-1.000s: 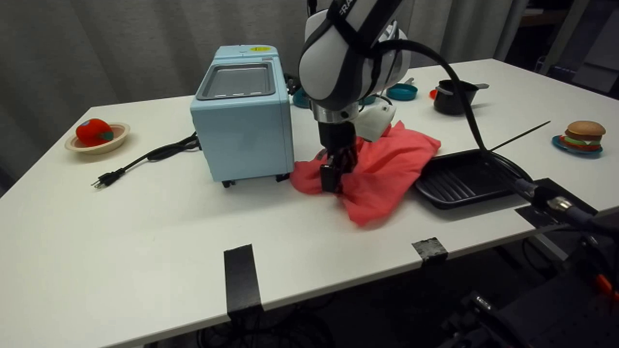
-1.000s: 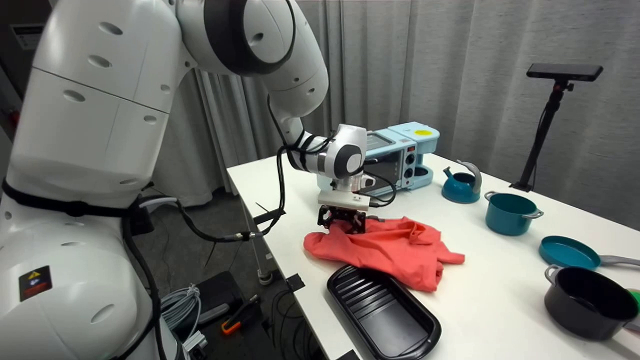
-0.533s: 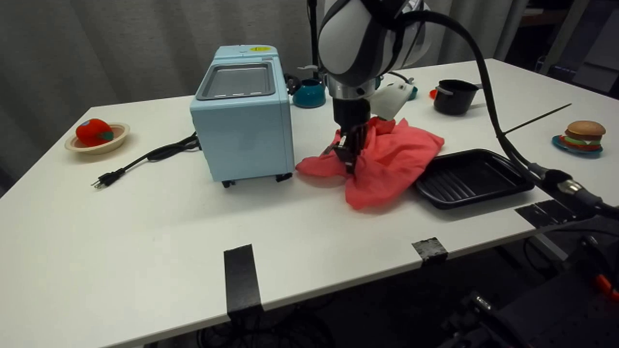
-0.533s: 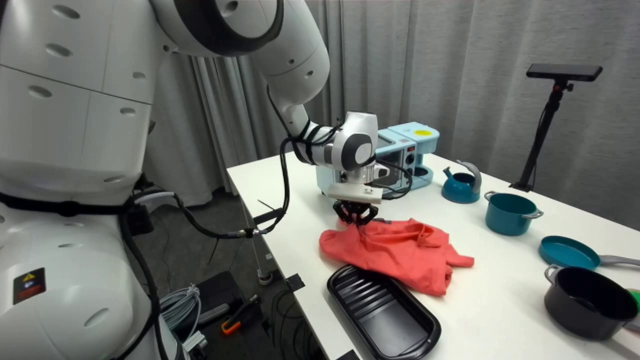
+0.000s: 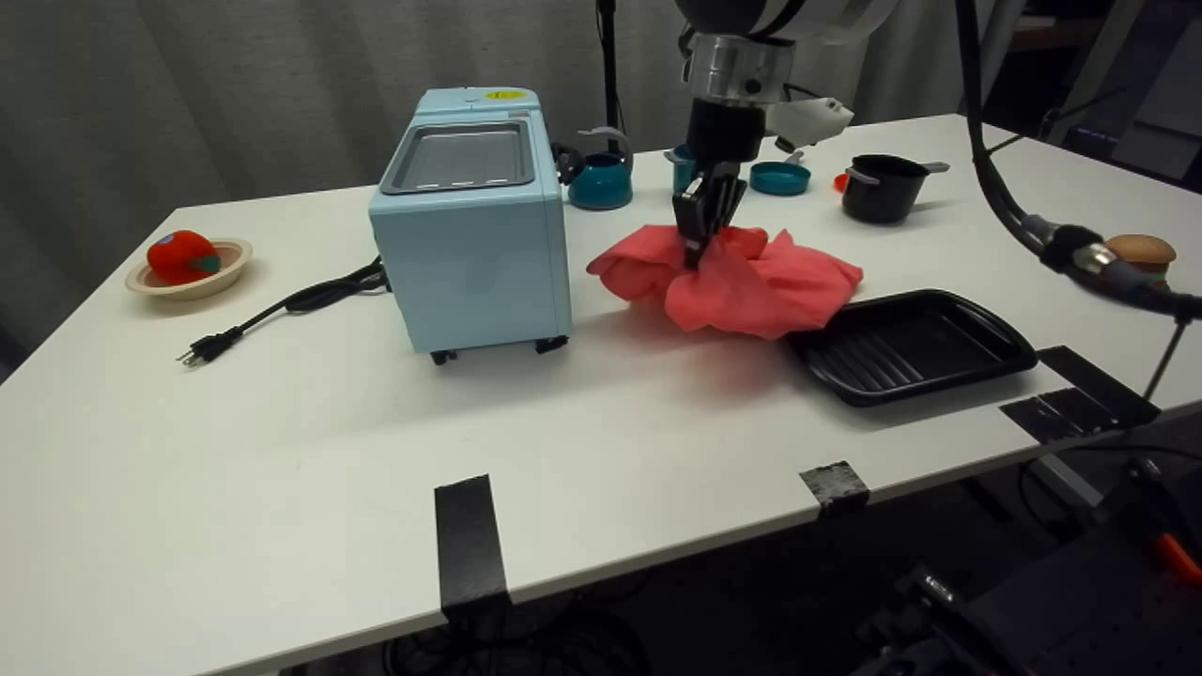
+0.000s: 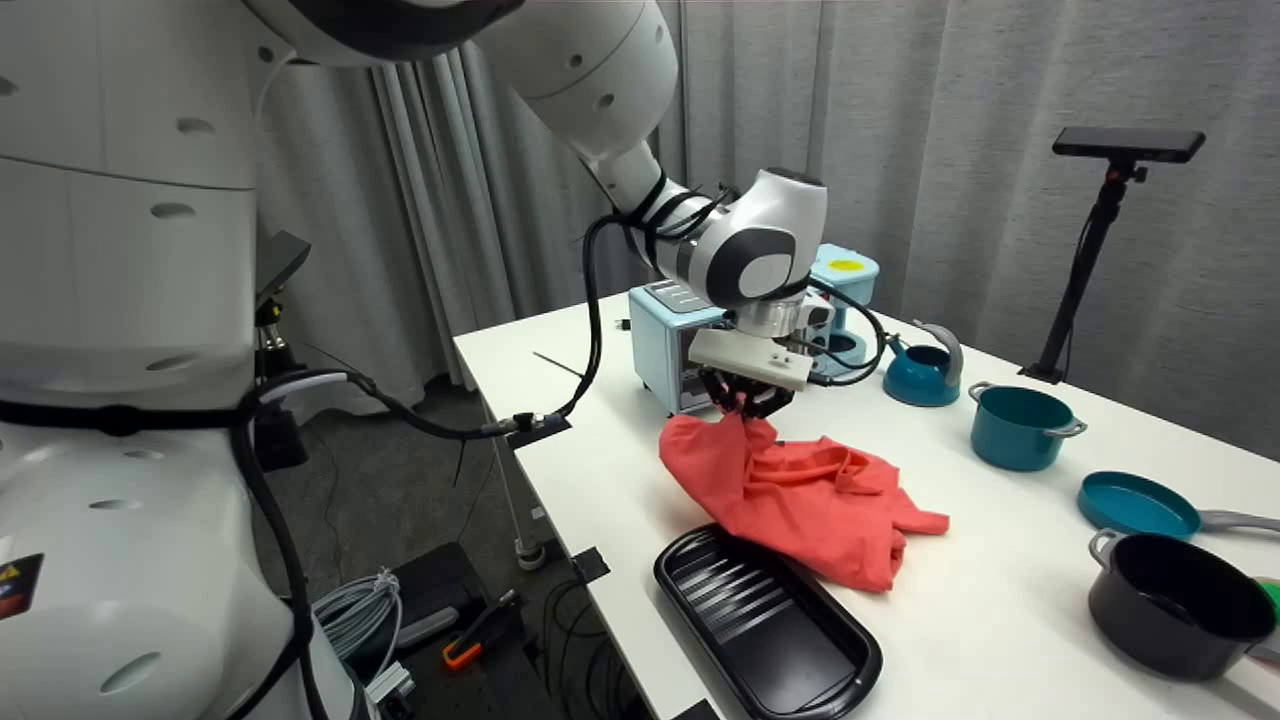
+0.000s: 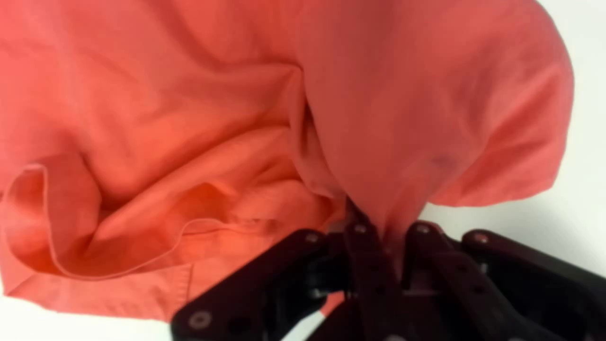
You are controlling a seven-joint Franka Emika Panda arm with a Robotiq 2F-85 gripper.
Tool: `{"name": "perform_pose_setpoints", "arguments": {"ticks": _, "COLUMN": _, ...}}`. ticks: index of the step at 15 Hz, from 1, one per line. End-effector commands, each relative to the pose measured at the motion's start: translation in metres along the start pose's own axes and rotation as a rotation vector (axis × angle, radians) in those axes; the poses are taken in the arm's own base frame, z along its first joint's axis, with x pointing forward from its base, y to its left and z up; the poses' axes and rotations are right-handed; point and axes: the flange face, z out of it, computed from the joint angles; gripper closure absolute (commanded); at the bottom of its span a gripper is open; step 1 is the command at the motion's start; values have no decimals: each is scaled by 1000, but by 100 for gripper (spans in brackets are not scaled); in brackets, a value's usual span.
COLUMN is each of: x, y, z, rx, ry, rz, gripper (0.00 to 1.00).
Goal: Fold the shirt
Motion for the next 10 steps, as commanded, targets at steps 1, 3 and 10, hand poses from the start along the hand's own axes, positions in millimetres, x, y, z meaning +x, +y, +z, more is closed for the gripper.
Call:
{"name": "perform_pose_setpoints", "arguments": {"ticks": 1, "x": -6, "y": 40, "z": -54, "rx": 150, "ry": 78, "rz": 28, "gripper": 97}}
{"name": "perform_pose_setpoints", "arguments": {"ticks": 3, "x": -12, "y": 67, "z": -72, "rx": 186, "ry": 101, "rz": 84, "gripper": 97}}
{"name": "perform_pose_setpoints", "arguments": {"ticks": 10, "x": -24, "y": 139, "z": -86, "rx": 18, "ry": 129, "rz": 257, "gripper": 71}}
